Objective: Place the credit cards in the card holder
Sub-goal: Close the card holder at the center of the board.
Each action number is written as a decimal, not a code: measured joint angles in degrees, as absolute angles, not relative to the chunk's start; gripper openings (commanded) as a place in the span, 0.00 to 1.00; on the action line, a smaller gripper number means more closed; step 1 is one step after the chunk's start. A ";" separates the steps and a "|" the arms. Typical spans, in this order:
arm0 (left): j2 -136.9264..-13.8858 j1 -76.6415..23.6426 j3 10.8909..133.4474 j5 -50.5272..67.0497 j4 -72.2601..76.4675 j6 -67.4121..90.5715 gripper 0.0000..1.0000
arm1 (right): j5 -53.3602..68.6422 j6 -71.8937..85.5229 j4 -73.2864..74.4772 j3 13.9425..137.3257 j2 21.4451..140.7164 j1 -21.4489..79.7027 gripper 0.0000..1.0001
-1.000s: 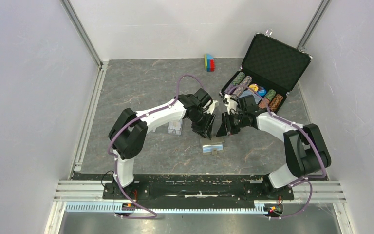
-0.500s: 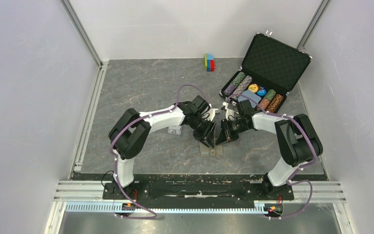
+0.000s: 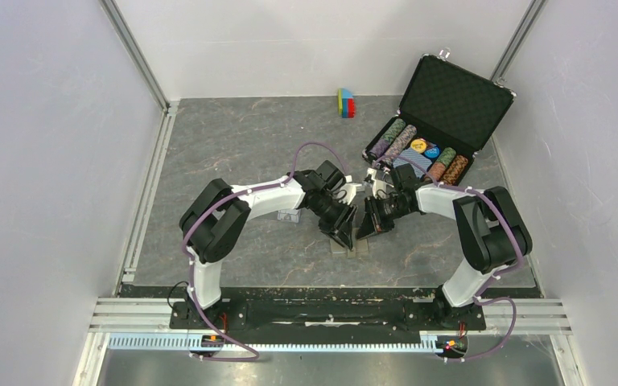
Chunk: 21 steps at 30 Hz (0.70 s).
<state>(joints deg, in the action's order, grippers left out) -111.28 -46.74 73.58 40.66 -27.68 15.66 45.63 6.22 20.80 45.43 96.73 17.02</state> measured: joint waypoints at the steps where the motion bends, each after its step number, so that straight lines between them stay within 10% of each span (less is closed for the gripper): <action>1: -111.28 -46.74 73.58 40.60 -27.97 15.14 0.40 | 45.63 6.17 20.93 45.54 96.84 17.02 0.17; 21: -111.39 -48.29 73.76 40.38 -29.95 14.39 0.12 | 45.89 5.85 21.78 46.17 97.45 17.02 0.17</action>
